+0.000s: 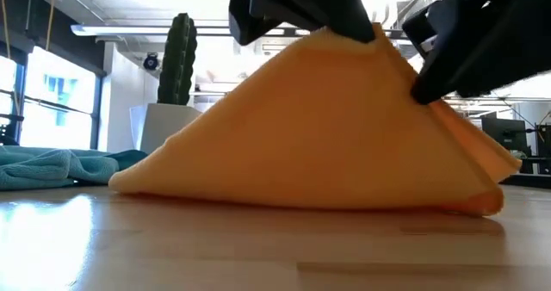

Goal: Fold microfiber towels
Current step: Fold the orange microfiber cloth

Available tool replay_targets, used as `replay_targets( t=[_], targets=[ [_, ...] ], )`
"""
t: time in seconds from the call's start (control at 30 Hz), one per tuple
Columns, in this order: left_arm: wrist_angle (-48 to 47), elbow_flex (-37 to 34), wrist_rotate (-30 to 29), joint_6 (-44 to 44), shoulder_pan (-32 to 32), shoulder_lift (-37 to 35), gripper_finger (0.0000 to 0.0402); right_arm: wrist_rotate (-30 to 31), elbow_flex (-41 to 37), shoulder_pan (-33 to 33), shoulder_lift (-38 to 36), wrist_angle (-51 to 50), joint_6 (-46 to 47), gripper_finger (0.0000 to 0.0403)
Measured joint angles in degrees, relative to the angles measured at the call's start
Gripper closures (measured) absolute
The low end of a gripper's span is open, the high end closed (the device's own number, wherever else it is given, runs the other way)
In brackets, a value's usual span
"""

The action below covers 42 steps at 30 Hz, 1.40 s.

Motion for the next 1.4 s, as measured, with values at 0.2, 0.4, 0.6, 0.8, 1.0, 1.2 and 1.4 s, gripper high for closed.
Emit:
replay_targets(
  t=[0.2, 0.4, 0.6, 0.8, 1.0, 1.2, 1.4],
  targets=[
    [-0.51, 0.01, -0.15, -0.05, -0.33, -0.38, 0.0401, 0.29, -0.04, -1.15, 0.73, 0.71, 1.69, 0.0275],
    [-3.29, 0.02, -0.15, -1.09, -0.33, -0.43, 0.0401, 0.47, -0.04, 1.54, -1.78, 2.92, 1.44, 0.0275],
    [-3.07, 0.02, -0.13, -1.07, -0.31, -0.43, 0.0401, 6.51, -0.04, 1.99, -1.78, 2.81, 1.94, 0.0275],
    [-2.71, 0.02, -0.13, -1.07, -0.35, -0.41, 0.0401, 10.21, -0.04, -0.12, -1.05, 3.07, 6.49, 0.0275],
    [-2.33, 0.02, -2.75, -1.05, -0.33, -0.81, 0.0401, 5.30, -0.04, -2.26, -0.63, 4.02, 7.85, 0.0275],
    [-3.26, 0.10, -4.65, -0.96, -0.29, -2.32, 0.0401, 2.75, -0.04, -2.50, 3.22, 3.67, 9.60, 0.0275],
    [-4.15, 0.09, -4.46, -1.15, -1.49, -3.14, 0.0401, 2.63, -0.04, -1.67, 4.61, 0.49, 10.56, 0.0275]
  ],
)
